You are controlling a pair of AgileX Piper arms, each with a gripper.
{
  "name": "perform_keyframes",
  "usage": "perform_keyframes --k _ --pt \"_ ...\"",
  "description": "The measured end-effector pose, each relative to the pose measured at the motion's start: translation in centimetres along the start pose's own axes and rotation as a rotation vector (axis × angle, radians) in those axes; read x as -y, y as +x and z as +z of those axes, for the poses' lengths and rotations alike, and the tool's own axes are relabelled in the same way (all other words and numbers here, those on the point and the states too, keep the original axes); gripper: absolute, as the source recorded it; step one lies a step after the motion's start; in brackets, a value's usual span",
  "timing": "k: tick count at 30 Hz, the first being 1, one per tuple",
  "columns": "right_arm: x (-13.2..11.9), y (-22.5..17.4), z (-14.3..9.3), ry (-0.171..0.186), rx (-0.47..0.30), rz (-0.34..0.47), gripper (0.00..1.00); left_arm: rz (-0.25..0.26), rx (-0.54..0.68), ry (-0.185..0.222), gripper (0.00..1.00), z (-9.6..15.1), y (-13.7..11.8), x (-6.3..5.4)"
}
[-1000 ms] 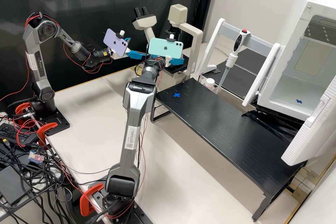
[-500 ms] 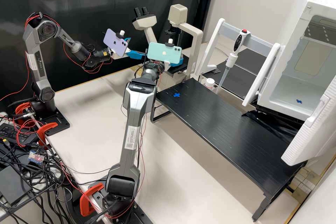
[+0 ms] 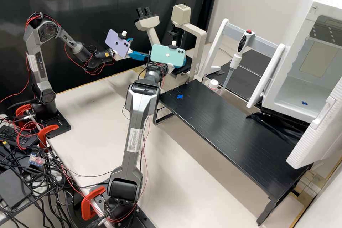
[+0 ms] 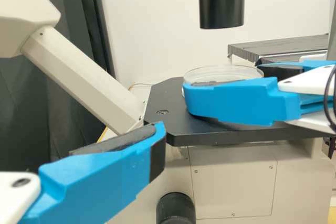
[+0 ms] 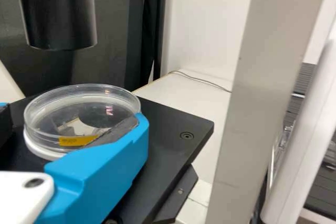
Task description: Move the petri dish to the bench
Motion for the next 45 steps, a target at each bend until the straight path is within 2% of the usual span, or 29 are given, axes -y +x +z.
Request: perform_keyframes --k 6,22,24,25,26,29,31,33,38,41,45 --pt "0.1 -0.1 0.1 -0.003 -0.002 0.002 0.00 0.000 0.000 0.000 1.00 0.0 0.0 0.0" --pt "0.6 -0.9 1.3 0.014 0.005 0.043 0.00 0.000 0.000 0.000 1.00 0.0 0.0 0.0" --pt "0.6 -1.3 1.5 -0.001 0.000 0.055 0.00 0.000 0.000 0.000 1.00 0.0 0.0 0.0" --pt "0.7 -1.6 1.6 0.009 -0.004 0.060 0.00 0.000 0.000 0.000 1.00 0.0 0.0 0.0" --pt "0.8 -2.1 1.8 0.001 -0.010 0.062 0.00 0.000 0.000 0.000 1.00 0.0 0.0 0.0" --pt "0.8 -3.1 2.0 0.011 -0.027 0.067 0.00 0.000 0.000 0.000 1.00 0.0 0.0 0.0" --pt "1.0 -5.0 2.6 -0.009 -0.045 0.078 0.00 0.000 0.000 0.000 1.00 0.0 0.0 0.0" --pt "1.2 -6.4 3.2 0.001 -0.051 0.072 0.00 0.000 0.000 0.000 1.00 0.0 0.0 0.0" --pt "0.7 -10.7 3.7 -0.017 -0.105 0.125 0.00 0.000 0.000 0.000 1.00 0.0 0.0 0.0" --pt "0.9 -13.5 4.6 -0.011 -0.101 0.116 0.00 0.000 0.000 0.000 1.00 0.0 0.0 0.0" --pt "1.3 -15.3 5.4 -0.022 -0.103 0.120 0.00 0.000 0.000 0.000 1.00 0.0 0.0 0.0"
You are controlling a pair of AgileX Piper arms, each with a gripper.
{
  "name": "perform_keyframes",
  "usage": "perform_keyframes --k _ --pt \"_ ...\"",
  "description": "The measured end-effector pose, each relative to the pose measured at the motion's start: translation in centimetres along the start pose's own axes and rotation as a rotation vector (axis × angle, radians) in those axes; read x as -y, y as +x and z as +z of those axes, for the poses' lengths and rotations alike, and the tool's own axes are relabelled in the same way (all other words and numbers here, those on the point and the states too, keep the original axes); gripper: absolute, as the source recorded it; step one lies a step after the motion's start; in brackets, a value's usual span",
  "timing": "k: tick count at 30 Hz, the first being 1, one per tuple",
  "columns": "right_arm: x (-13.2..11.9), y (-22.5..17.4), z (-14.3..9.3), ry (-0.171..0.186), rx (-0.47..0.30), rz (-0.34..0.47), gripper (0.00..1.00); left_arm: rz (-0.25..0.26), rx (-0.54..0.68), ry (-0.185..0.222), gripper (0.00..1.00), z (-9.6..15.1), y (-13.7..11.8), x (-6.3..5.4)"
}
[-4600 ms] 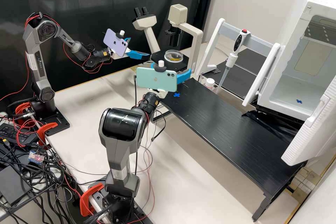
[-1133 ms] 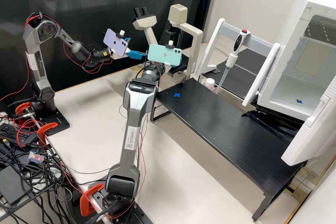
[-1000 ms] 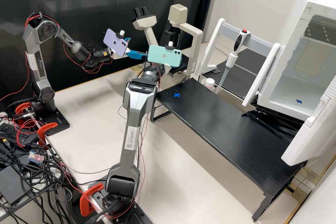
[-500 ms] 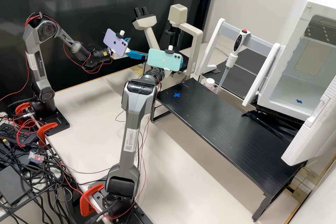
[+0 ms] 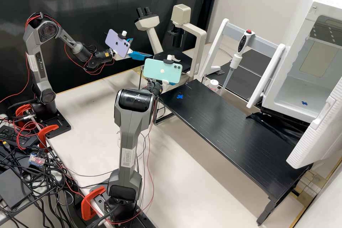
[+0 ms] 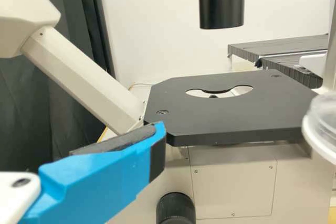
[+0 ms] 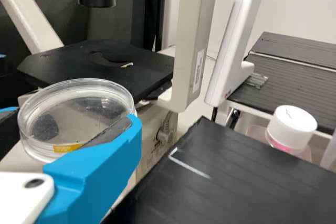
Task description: Move the petri dish to the bench
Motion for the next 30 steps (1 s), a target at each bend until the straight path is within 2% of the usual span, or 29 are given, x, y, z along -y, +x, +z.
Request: perform_keyframes --k 2,4,9,11,14,17,19,22,24,30 --pt "0.1 -2.0 0.8 -0.009 -0.003 -0.001 0.00 0.000 0.000 0.000 1.00 0.0 0.0 0.0" --pt "-0.1 -3.4 1.4 0.004 0.001 0.012 0.00 0.000 0.000 0.000 1.00 0.0 0.0 0.0" --pt "-1.0 -6.3 3.6 -0.001 -0.005 0.088 0.00 0.000 0.000 0.000 1.00 0.0 0.0 0.0" --pt "-1.3 -7.1 4.6 0.019 0.013 0.113 0.00 0.000 0.000 0.000 1.00 0.0 0.0 0.0" --pt "-1.3 -8.1 6.4 0.019 0.036 0.135 0.00 0.000 0.000 0.000 1.00 0.0 0.0 0.0" --pt "-1.2 -8.8 8.1 0.048 0.087 0.142 0.00 0.000 0.000 0.000 1.00 0.0 0.0 0.0" --pt "-1.3 -9.1 8.6 0.058 0.090 0.149 0.00 0.000 0.000 0.000 1.00 0.0 0.0 0.0" --pt "-1.5 -9.4 9.2 0.044 0.083 0.158 0.00 0.000 0.000 0.000 1.00 0.0 0.0 0.0" --pt "-1.8 -9.5 9.7 0.057 0.093 0.171 0.00 0.000 0.000 0.000 1.00 0.0 0.0 0.0" --pt "-1.9 -9.5 9.9 0.052 0.092 0.173 0.00 0.000 0.000 0.000 1.00 0.0 0.0 0.0"
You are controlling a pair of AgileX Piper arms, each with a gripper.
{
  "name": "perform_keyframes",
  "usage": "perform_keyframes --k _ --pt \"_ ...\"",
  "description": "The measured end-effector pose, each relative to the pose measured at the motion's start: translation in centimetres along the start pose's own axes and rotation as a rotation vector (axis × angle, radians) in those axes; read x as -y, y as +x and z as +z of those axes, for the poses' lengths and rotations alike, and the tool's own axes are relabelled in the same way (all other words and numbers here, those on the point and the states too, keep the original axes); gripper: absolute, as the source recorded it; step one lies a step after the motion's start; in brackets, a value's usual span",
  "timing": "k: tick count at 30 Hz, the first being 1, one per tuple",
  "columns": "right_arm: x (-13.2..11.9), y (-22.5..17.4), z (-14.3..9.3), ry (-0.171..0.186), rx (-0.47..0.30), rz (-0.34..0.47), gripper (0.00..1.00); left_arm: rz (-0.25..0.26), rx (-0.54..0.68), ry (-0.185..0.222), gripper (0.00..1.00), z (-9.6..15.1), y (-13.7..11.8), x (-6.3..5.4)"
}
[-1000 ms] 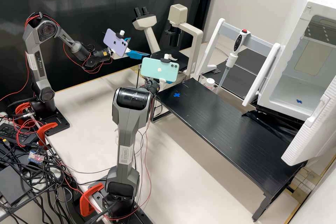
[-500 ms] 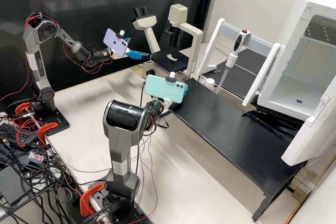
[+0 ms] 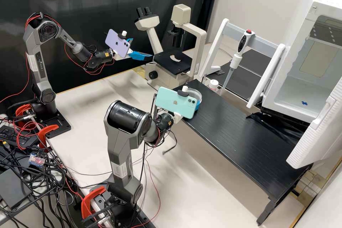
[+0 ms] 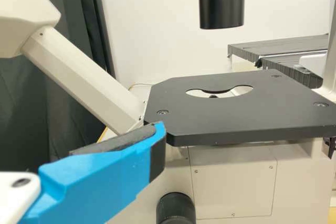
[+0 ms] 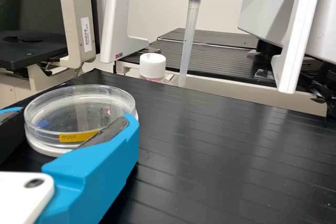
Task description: Move the petri dish to the bench
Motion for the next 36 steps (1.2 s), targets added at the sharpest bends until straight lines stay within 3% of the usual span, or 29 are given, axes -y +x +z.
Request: perform_keyframes --k 1,13,18,22,26,29,33,36 --pt "0.0 0.0 0.0 0.000 0.000 0.000 1.00 0.000 0.000 0.000 1.00 0.0 0.0 0.0" --pt "0.2 -0.9 -1.3 -0.010 -0.059 -0.009 1.00 0.000 0.000 0.000 1.00 0.0 0.0 0.0" --pt "-0.1 -2.2 -2.0 -0.038 -0.099 0.006 1.00 0.000 0.000 0.000 1.00 0.0 0.0 0.0" --pt "-0.7 -3.9 -2.2 -0.038 -0.129 0.034 1.00 0.000 0.000 0.000 1.00 0.0 0.0 0.0" --pt "-1.5 -5.4 -2.3 -0.036 -0.142 0.085 1.00 0.000 0.000 0.000 1.00 0.0 0.0 0.0" --pt "-2.4 -7.0 -2.0 -0.040 -0.141 0.201 1.00 0.000 0.000 0.000 1.00 0.0 0.0 0.0" --pt "-3.9 -8.8 -1.1 -0.004 -0.173 0.364 1.00 0.000 0.000 0.000 1.00 0.0 0.0 0.0" --pt "-4.3 -9.4 -0.3 0.052 -0.193 0.409 1.00 0.000 0.000 0.000 1.00 0.0 0.0 0.0"
